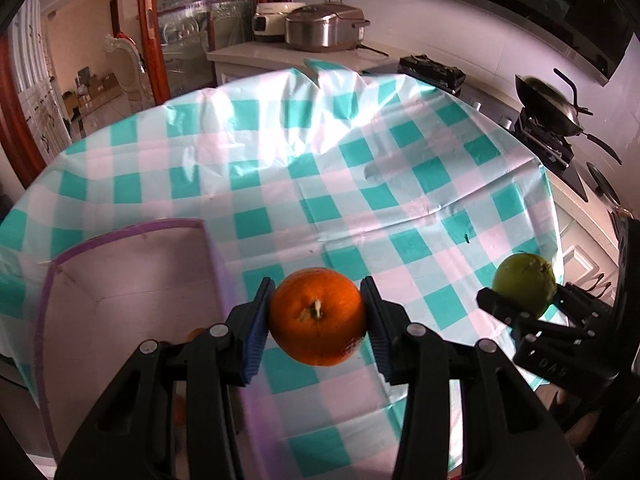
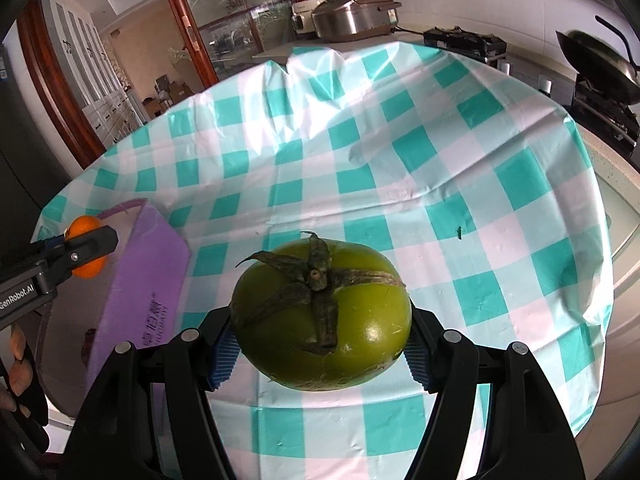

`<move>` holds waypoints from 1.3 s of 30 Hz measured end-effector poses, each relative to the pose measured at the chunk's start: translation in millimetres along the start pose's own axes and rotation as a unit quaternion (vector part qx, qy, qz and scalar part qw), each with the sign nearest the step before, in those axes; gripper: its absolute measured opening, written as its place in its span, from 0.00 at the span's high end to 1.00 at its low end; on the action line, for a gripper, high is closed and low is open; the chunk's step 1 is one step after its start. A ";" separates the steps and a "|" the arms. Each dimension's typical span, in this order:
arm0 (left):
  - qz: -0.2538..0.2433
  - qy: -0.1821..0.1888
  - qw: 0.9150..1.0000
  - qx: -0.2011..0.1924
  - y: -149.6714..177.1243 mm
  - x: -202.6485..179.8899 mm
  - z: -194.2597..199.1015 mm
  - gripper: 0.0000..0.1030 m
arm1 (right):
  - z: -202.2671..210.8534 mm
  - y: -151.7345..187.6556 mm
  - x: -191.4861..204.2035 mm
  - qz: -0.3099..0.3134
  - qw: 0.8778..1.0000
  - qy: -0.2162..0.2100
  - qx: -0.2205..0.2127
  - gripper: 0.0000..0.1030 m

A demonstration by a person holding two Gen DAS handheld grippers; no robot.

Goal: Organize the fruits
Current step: 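Carry both fruits over the white box and open both tools to release them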

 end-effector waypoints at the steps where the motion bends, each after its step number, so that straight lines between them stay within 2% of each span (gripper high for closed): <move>1: 0.001 -0.002 1.000 -0.003 0.4 4.4 3.2 0.57 | 1.6 -1.9 3.2 0.002 1.000 -0.003 -0.002 0.35; 10: 0.038 -0.041 0.998 -0.020 14.7 70.9 33.5 0.57 | 7.2 -19.9 67.7 0.058 0.997 -0.041 -0.013 0.35; 19: 0.103 -0.083 0.991 -0.027 40.4 147.3 51.9 0.57 | -4.0 -28.1 154.8 0.152 0.985 -0.082 -0.002 0.35; 25: 0.150 -0.115 0.982 -0.023 64.2 196.2 56.2 0.57 | -18.8 -18.0 216.4 0.235 0.965 -0.113 0.023 0.35; 30: 0.200 -0.138 0.970 -0.001 98.5 232.6 50.5 0.57 | -41.3 7.7 272.0 0.322 0.934 -0.143 0.055 0.35; 33: 0.231 -0.144 0.962 0.018 119.0 248.7 40.9 0.57 | -65.6 20.5 296.6 0.373 0.915 -0.136 0.072 0.35; 35: 0.243 -0.147 0.958 0.029 128.0 253.4 33.4 0.57 | -83.4 23.5 308.3 0.391 0.908 -0.124 0.084 0.35; 39: 0.246 -0.146 0.957 0.047 130.9 255.7 19.1 0.57 | -119.0 18.7 325.2 0.403 0.902 -0.104 0.113 0.35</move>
Point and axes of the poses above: each gripper's, at about its wrist camera, not at the fingertips, and z roughly against the way its jaws point, x to its left, y to its underside, the point moved 9 cm from there along -z, roughly the way its jaws point, and after that the axes turned 1 degree about -x, right-handed, at the moved point
